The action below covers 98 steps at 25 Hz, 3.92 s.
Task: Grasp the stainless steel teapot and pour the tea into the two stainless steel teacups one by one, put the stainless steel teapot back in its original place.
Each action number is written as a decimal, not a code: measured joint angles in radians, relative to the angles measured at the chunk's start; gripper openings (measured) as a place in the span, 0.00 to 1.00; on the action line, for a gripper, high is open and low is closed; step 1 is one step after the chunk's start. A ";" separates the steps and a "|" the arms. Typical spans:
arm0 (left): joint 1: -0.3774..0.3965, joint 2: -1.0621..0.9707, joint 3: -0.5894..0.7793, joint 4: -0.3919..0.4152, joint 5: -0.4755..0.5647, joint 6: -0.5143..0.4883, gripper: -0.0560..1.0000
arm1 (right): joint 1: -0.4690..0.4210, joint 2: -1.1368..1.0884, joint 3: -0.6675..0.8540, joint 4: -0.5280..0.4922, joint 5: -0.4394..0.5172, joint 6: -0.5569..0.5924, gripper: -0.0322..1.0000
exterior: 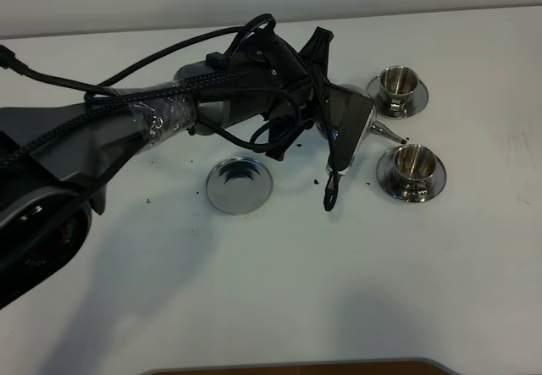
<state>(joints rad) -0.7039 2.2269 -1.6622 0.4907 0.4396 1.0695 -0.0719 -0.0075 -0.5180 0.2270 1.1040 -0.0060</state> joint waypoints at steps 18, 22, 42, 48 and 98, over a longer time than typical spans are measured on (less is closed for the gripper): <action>0.000 0.030 0.000 0.092 -0.081 -0.056 0.28 | 0.000 0.000 0.000 0.001 0.000 0.000 0.50; 0.000 0.030 0.000 0.089 -0.081 -0.072 0.28 | 0.000 0.000 0.000 0.001 0.000 0.000 0.50; 0.000 0.036 0.000 0.153 -0.116 -0.079 0.28 | 0.000 0.000 0.000 0.001 0.000 0.000 0.50; -0.002 0.036 0.000 0.191 -0.138 -0.079 0.28 | 0.000 0.000 0.000 0.001 0.000 0.000 0.50; -0.048 0.037 -0.001 0.601 -0.223 -0.079 0.28 | 0.000 0.000 0.000 0.001 0.000 0.000 0.50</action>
<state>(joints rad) -0.7514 2.2638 -1.6634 1.0921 0.2165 0.9902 -0.0719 -0.0075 -0.5180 0.2281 1.1040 -0.0060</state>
